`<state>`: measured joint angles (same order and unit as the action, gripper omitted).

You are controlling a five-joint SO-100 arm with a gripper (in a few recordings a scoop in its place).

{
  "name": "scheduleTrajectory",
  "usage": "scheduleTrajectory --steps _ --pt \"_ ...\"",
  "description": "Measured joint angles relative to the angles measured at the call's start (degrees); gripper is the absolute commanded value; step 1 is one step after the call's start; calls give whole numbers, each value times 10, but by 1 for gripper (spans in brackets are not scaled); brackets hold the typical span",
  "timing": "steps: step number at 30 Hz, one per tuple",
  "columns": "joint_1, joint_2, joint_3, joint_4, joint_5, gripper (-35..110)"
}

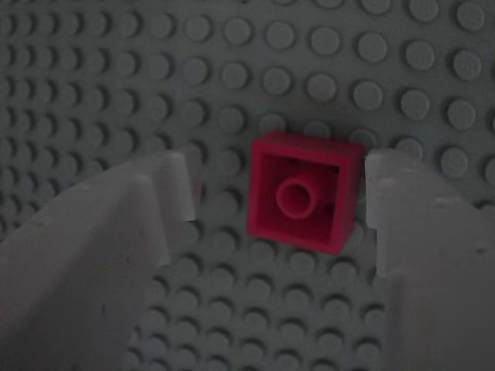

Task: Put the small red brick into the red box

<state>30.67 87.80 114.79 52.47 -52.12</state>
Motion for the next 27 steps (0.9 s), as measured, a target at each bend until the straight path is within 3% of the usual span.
scheduleTrajectory --steps 11,16,27 --pt "0 -8 10 -3 0 15" --pt "-1 -9 14 -18 0 1" --pt "-9 -9 -5 3 47 0"
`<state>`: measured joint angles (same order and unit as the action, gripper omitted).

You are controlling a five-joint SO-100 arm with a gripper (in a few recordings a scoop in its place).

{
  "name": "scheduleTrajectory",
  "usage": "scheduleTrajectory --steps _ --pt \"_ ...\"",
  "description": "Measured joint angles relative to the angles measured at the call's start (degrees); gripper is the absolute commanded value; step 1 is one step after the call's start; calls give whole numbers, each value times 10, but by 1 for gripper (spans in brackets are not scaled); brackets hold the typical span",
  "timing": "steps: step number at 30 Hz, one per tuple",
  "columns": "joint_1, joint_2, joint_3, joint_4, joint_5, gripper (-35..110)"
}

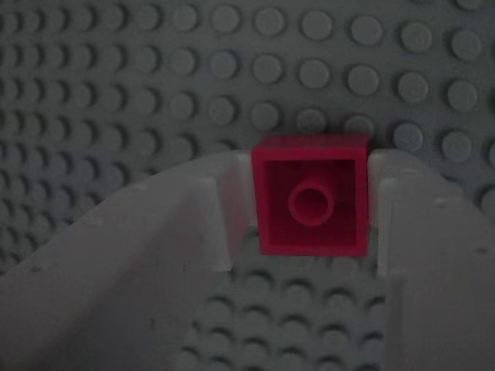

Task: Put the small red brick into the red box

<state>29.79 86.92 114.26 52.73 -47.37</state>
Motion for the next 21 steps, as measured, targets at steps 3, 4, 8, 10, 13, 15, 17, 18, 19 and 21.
scheduleTrajectory --steps 3,4,8,10,13,15,17,18,19,21 --pt "-11 0 -42 15 51 0" --pt "-14 0 -58 14 71 0" --pt "-31 -11 -125 -14 151 0" --pt "-40 -26 -155 -43 185 0" --pt "-55 -63 -192 -105 224 0" --pt "-66 -94 -220 -149 241 0" --pt "-78 -135 -258 -185 254 0" --pt "-83 -156 -278 -194 258 0" --pt "-88 -176 -299 -202 265 0" --pt "-97 -217 -348 -209 280 0"
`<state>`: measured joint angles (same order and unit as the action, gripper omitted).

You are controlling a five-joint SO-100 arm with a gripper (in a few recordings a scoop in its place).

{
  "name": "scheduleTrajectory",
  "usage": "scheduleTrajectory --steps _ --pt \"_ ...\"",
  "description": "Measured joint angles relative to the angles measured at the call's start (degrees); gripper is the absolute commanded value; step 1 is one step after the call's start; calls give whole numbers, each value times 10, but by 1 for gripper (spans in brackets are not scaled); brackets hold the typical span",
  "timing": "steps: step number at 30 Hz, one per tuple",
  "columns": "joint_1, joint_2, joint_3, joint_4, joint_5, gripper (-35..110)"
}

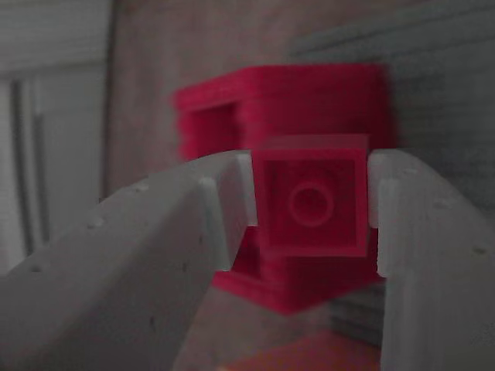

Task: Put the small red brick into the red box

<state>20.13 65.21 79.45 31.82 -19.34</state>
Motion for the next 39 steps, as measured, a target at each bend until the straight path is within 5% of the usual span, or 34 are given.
scheduleTrajectory --steps 17,32,39 --pt "-38 -210 -301 8 69 0" --pt "-40 -218 -314 31 72 17" --pt "-40 -218 -314 34 72 11"
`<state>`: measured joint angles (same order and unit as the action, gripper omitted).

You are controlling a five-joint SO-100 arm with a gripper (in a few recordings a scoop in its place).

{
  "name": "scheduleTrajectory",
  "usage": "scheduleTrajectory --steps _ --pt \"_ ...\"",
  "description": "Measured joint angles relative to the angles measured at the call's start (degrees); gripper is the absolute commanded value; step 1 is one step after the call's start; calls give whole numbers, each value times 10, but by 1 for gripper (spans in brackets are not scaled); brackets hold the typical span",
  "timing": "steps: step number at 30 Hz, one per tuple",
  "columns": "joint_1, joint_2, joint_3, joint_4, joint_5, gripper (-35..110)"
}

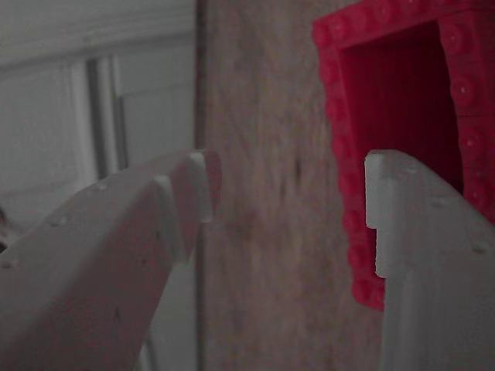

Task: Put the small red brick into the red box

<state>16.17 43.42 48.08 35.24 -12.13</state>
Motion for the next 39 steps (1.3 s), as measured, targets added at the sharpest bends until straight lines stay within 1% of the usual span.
scheduleTrajectory --steps 3,6,10,14,17,22,25,28,33,39 --pt "0 0 0 18 6 1" --pt "-2 19 17 34 18 0" --pt "-12 125 112 72 29 0" --pt "-28 291 254 135 29 0" --pt "-44 435 372 208 24 0" --pt "-69 686 624 300 14 0" --pt "-83 838 780 345 26 0" --pt "-85 969 896 381 42 0" --pt "-85 1152 1012 400 69 0" --pt "-89 1269 1084 404 88 0"
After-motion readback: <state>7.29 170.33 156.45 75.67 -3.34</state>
